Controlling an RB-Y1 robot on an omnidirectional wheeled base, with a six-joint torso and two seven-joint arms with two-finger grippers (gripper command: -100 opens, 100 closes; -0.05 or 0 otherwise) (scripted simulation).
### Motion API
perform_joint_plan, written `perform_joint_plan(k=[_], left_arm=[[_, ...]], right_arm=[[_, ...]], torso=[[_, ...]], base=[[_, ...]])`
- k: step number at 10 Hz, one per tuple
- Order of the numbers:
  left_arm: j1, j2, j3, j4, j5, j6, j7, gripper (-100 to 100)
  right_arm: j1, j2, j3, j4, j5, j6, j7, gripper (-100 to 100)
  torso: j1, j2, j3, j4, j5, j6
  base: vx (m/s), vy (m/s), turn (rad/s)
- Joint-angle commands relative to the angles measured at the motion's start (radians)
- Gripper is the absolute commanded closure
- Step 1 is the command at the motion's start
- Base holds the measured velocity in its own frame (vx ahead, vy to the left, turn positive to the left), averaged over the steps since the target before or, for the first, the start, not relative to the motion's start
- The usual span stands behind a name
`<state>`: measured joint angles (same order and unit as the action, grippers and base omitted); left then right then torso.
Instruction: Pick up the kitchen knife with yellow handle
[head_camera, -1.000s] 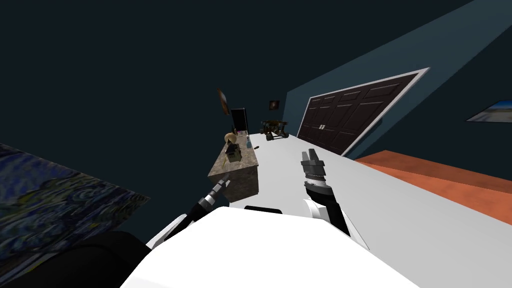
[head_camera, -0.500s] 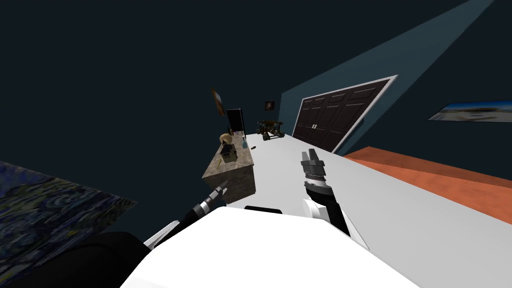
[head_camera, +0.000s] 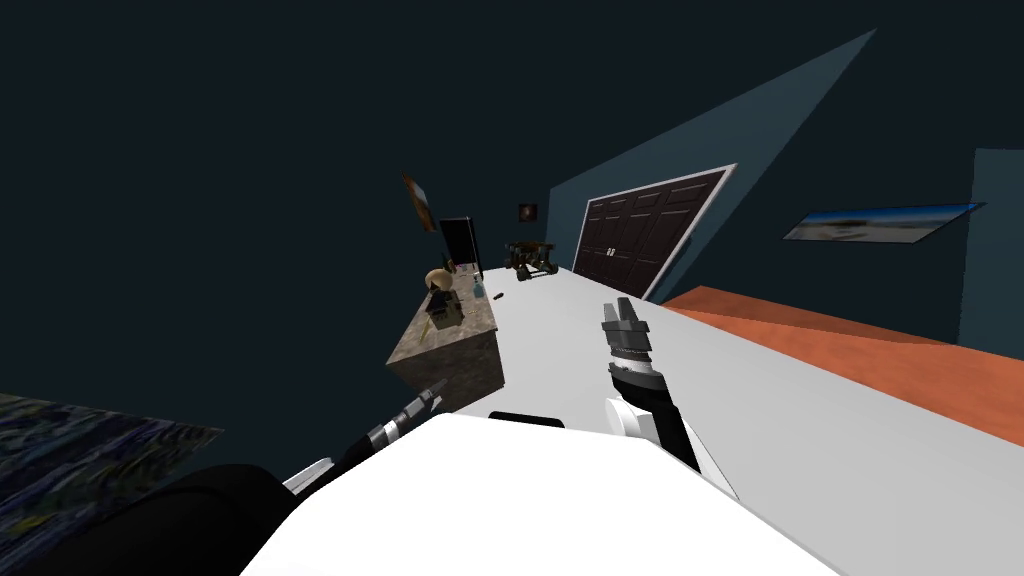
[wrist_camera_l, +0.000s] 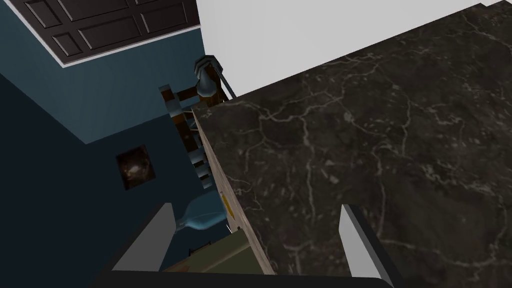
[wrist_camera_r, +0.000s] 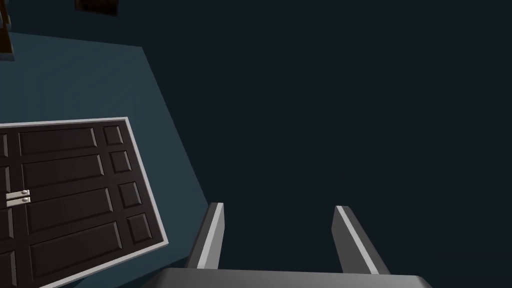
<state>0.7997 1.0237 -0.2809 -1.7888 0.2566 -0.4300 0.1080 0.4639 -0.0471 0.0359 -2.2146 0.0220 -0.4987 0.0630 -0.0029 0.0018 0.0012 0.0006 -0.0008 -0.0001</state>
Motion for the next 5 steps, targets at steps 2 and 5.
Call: perform_joint_plan(k=[2,5], left_arm=[[0.02,0.074,-0.051,0.065,0.02,-0.023,0.014,-100],[0.035,0.152,-0.083,0.121,0.034,-0.037,0.028,-100]], right_arm=[[0.0,0.0,0.0,0.0,0.0,0.0,0.0,0],[0.0,0.0,0.0,0.0,0.0,0.0,0.0,0]], torso=[[0.001,0.0,0.0,0.0,0.0,-0.001],[0.002,-0.002,-0.001,0.0,0.0,0.0]], base=[[0.004,-0.054,-0.157],[0.013,-0.042,-0.133]])
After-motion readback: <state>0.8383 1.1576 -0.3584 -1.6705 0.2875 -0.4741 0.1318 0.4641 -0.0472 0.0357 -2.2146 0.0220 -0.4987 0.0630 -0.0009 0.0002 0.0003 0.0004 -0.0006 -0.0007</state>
